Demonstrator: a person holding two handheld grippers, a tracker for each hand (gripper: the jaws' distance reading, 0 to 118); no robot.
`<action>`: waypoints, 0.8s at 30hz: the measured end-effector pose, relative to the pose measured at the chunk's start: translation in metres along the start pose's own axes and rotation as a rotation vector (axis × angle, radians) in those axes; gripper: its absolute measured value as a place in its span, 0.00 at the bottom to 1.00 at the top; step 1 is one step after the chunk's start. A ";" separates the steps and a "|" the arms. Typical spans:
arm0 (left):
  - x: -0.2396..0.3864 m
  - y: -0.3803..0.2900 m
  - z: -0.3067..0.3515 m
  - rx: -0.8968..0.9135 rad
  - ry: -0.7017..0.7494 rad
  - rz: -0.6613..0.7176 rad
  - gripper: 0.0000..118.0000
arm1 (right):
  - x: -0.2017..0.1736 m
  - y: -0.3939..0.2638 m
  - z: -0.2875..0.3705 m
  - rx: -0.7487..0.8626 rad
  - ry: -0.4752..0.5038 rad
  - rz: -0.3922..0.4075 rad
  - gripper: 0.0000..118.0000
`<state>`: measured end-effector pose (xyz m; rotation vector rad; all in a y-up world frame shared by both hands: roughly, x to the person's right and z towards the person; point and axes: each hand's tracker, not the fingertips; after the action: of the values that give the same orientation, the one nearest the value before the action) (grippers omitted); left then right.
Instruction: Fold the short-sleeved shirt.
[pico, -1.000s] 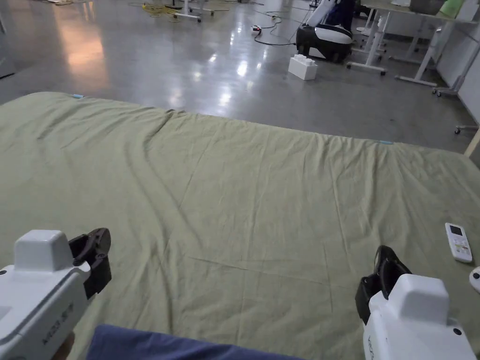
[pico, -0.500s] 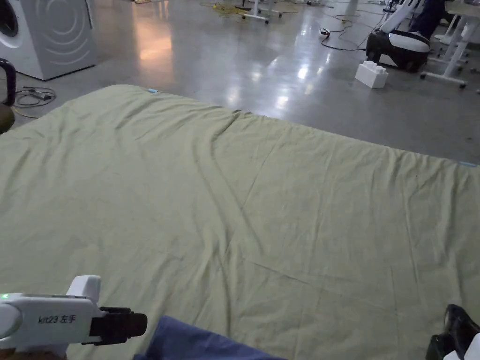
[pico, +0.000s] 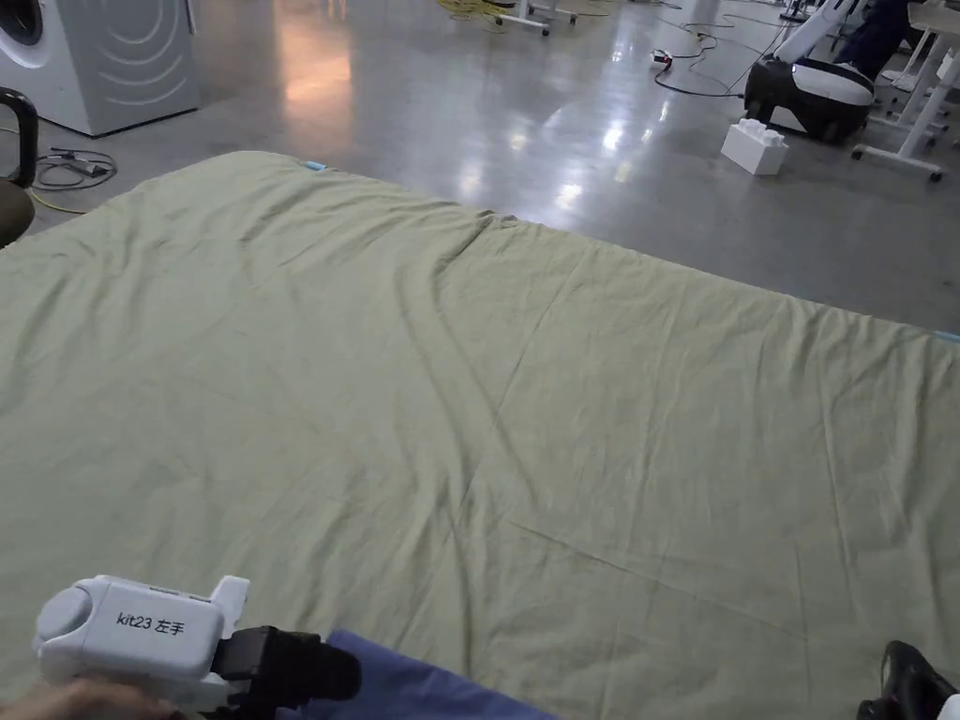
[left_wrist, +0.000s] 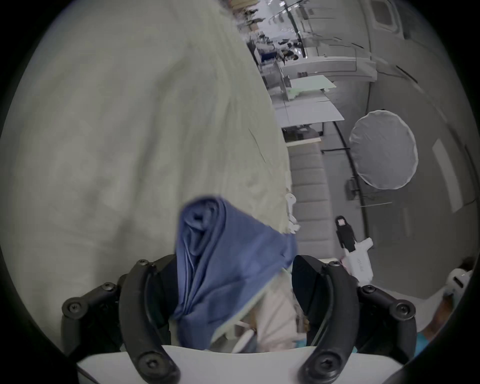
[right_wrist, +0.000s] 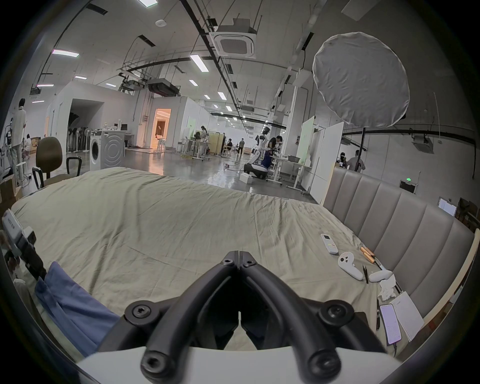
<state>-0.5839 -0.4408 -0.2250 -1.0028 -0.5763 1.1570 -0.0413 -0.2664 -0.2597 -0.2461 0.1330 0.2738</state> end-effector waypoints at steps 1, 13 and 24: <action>-0.004 -0.003 -0.008 -0.037 0.001 -0.005 0.68 | -0.001 0.001 0.000 0.007 0.000 0.008 0.01; 0.050 -0.035 -0.034 0.016 0.243 -0.111 0.08 | -0.004 0.000 0.003 -0.003 0.018 0.017 0.01; 0.092 -0.018 0.016 0.123 0.335 -0.184 0.07 | -0.002 0.000 0.005 0.009 0.028 0.012 0.01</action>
<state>-0.5575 -0.3504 -0.2119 -0.9895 -0.3174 0.8287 -0.0433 -0.2653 -0.2545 -0.2399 0.1635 0.2817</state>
